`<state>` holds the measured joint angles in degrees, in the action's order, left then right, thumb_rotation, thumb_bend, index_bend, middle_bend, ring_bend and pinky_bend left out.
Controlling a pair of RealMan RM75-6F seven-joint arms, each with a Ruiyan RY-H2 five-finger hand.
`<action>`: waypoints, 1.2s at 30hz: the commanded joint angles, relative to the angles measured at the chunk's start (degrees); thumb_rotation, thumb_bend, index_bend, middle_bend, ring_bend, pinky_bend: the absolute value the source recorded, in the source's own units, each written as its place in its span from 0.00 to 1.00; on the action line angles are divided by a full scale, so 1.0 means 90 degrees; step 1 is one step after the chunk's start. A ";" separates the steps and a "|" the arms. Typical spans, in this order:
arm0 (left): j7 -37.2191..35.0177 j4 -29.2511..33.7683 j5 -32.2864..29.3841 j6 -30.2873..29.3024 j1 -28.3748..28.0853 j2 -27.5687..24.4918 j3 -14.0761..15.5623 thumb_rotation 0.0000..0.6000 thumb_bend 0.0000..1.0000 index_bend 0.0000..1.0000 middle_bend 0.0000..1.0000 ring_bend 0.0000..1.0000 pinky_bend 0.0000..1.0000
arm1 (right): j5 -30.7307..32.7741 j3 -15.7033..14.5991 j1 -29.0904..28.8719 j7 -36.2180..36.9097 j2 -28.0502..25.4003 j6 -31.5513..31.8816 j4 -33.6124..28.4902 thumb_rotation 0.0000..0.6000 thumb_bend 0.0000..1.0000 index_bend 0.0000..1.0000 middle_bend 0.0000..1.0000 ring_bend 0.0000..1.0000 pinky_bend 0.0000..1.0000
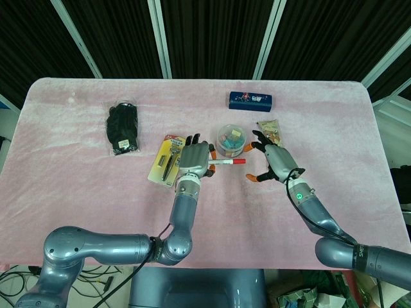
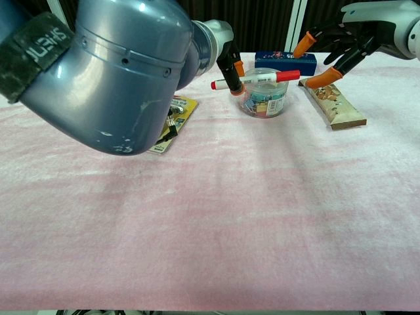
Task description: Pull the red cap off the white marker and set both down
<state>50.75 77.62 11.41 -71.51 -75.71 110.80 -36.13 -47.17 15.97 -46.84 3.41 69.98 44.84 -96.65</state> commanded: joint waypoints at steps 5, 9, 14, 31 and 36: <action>-0.0013 -0.0022 -0.0042 0.0070 0.0013 -0.0018 -0.0012 1.00 0.51 0.66 0.33 0.00 0.00 | 0.0107 0.0019 -0.0049 -0.0042 0.0088 0.0011 0.0111 1.00 0.11 0.43 0.00 0.09 0.16; -0.0034 -0.0007 -0.0054 0.0086 0.0024 -0.0034 -0.0025 1.00 0.51 0.66 0.33 0.00 0.00 | 0.0157 0.0011 -0.0072 -0.0065 0.0145 -0.0002 0.0175 1.00 0.12 0.46 0.00 0.09 0.16; -0.0048 0.0044 -0.0075 0.0094 0.0021 -0.0062 -0.0062 1.00 0.51 0.66 0.33 0.00 0.00 | 0.0192 0.0016 -0.0080 -0.0070 0.0194 0.0006 0.0228 1.00 0.13 0.48 0.00 0.09 0.16; 0.0048 0.0030 -0.0229 0.0106 -0.0035 -0.0099 -0.0074 1.00 0.51 0.67 0.33 0.00 0.00 | 0.0215 0.0025 -0.0095 -0.0021 0.0400 -0.0036 0.0468 1.00 0.16 0.56 0.01 0.09 0.16; 0.0071 0.0046 -0.0233 0.0100 -0.0056 -0.0091 -0.0045 1.00 0.51 0.67 0.33 0.00 0.00 | 0.0223 0.0050 -0.0103 -0.0007 0.0425 -0.0042 0.0502 1.00 0.16 0.55 0.01 0.09 0.16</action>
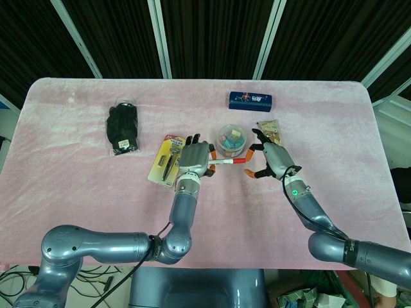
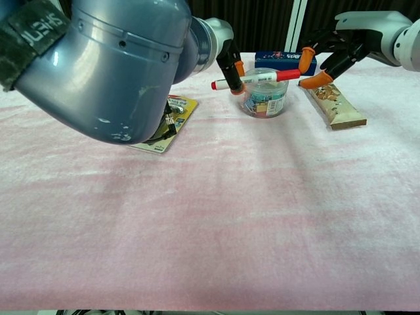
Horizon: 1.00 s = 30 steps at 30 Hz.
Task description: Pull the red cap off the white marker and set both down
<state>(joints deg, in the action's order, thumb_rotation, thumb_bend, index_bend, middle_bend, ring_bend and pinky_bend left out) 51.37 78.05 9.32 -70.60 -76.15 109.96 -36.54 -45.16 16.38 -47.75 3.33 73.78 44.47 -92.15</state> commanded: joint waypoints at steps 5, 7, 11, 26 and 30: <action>0.0010 -0.0025 -0.0014 -0.0009 -0.0021 0.0018 0.0020 1.00 0.51 0.67 0.33 0.00 0.00 | 0.0011 0.0022 -0.0006 0.0007 0.0015 -0.0010 0.0025 1.00 0.16 0.54 0.01 0.09 0.16; 0.0001 -0.0034 -0.0011 -0.0005 -0.0028 0.0026 0.0020 1.00 0.51 0.67 0.33 0.00 0.00 | 0.0033 0.0028 -0.0019 0.0001 0.0026 -0.0029 0.0049 1.00 0.16 0.53 0.01 0.09 0.16; -0.0021 -0.0013 0.0003 -0.0011 -0.0030 0.0030 0.0023 1.00 0.51 0.67 0.33 0.00 0.00 | 0.0096 0.0044 -0.0052 -0.0013 0.0055 -0.0062 0.0113 1.00 0.16 0.52 0.00 0.09 0.16; -0.0085 -0.0039 0.0020 -0.0016 -0.0037 0.0052 0.0016 1.00 0.51 0.67 0.33 0.00 0.00 | 0.0245 0.0011 -0.0113 -0.0126 0.0135 -0.0107 0.0208 1.00 0.18 0.52 0.00 0.09 0.16; -0.0096 -0.0001 0.0007 0.0004 -0.0033 0.0062 0.0023 1.00 0.51 0.67 0.33 0.00 0.00 | 0.0282 0.0013 -0.0128 -0.0139 0.0175 -0.0109 0.0269 1.00 0.19 0.52 0.00 0.09 0.16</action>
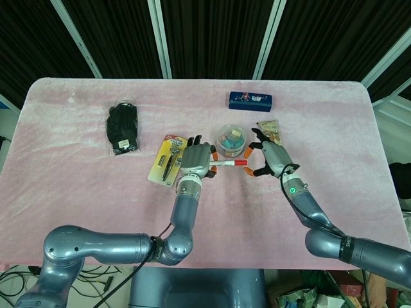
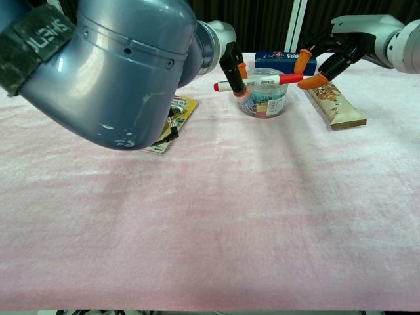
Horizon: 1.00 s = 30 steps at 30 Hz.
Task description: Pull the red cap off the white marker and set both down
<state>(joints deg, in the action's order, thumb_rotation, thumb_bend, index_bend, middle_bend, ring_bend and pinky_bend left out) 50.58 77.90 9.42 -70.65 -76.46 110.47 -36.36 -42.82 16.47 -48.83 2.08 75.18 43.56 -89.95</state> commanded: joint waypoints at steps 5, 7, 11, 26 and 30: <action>-0.0013 0.0026 -0.0006 0.0029 -0.0019 0.0023 0.0003 1.00 0.51 0.67 0.33 0.00 0.00 | 0.0014 0.0004 -0.0027 -0.0004 0.0054 -0.0042 0.0048 1.00 0.21 0.52 0.01 0.09 0.16; -0.0023 0.0023 0.0009 0.0032 -0.0022 0.0026 0.0006 1.00 0.51 0.67 0.33 0.00 0.00 | -0.0016 0.0004 -0.0027 -0.0007 0.0055 -0.0041 0.0038 1.00 0.23 0.53 0.00 0.09 0.16; -0.0039 0.0036 0.0022 0.0009 -0.0011 0.0023 0.0018 1.00 0.51 0.67 0.33 0.00 0.00 | -0.0012 0.0006 -0.0029 -0.0009 0.0060 -0.0048 0.0051 1.00 0.23 0.55 0.01 0.09 0.16; -0.0021 -0.0018 0.0002 0.0010 -0.0026 0.0048 0.0036 1.00 0.51 0.67 0.33 0.00 0.00 | -0.0025 -0.0008 -0.0001 0.0041 0.0010 -0.0138 0.0031 1.00 0.32 0.67 0.01 0.09 0.16; -0.0016 -0.0033 0.0002 -0.0002 -0.0022 0.0048 0.0041 1.00 0.51 0.67 0.34 0.00 0.00 | -0.0045 -0.0014 0.0023 0.0058 -0.0024 -0.0139 0.0004 1.00 0.35 0.71 0.01 0.09 0.16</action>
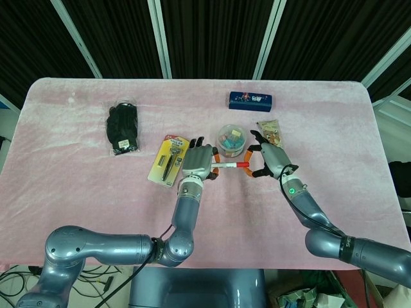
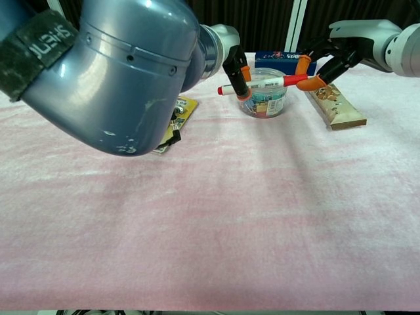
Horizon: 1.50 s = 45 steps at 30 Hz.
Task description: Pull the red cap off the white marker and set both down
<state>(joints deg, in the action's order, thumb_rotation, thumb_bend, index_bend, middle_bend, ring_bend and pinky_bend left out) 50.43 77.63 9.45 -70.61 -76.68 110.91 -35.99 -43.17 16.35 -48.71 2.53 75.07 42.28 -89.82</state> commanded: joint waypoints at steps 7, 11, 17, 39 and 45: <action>0.0013 0.0028 0.0003 -0.0021 0.0011 -0.0011 0.0008 1.00 0.51 0.67 0.34 0.00 0.00 | -0.0032 -0.0015 0.0046 0.0032 -0.0069 -0.0009 -0.0062 1.00 0.36 0.76 0.01 0.09 0.16; 0.0028 0.0036 0.0000 -0.0028 0.0016 -0.0015 0.0018 1.00 0.51 0.67 0.34 0.00 0.00 | -0.0034 -0.0036 0.0068 0.0039 -0.0118 -0.0033 -0.0095 1.00 0.36 0.77 0.01 0.09 0.16; 0.0048 0.0020 -0.0006 -0.0042 0.0029 -0.0026 0.0031 1.00 0.51 0.67 0.34 0.00 0.00 | -0.0014 -0.0043 0.0107 0.0062 -0.0170 -0.0017 -0.0086 1.00 0.36 0.78 0.01 0.09 0.16; 0.0125 0.1007 0.0259 -0.0230 0.0635 -0.0743 0.0460 1.00 0.51 0.67 0.34 0.00 0.00 | -0.0423 -0.0264 0.0786 0.0526 -0.0695 0.0126 -0.0202 1.00 0.36 0.78 0.00 0.09 0.16; 0.0156 0.1690 0.0253 -0.0374 0.1015 -0.1073 0.0853 1.00 0.51 0.68 0.34 0.00 0.00 | -0.0748 -0.0398 0.1044 0.0790 -0.0278 0.0339 -0.0118 1.00 0.36 0.78 0.00 0.09 0.16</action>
<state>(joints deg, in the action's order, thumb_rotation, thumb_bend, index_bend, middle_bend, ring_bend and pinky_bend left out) 51.72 91.12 11.93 -73.27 -68.90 102.36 -29.54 -48.90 13.33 -40.00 9.01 71.04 44.60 -91.48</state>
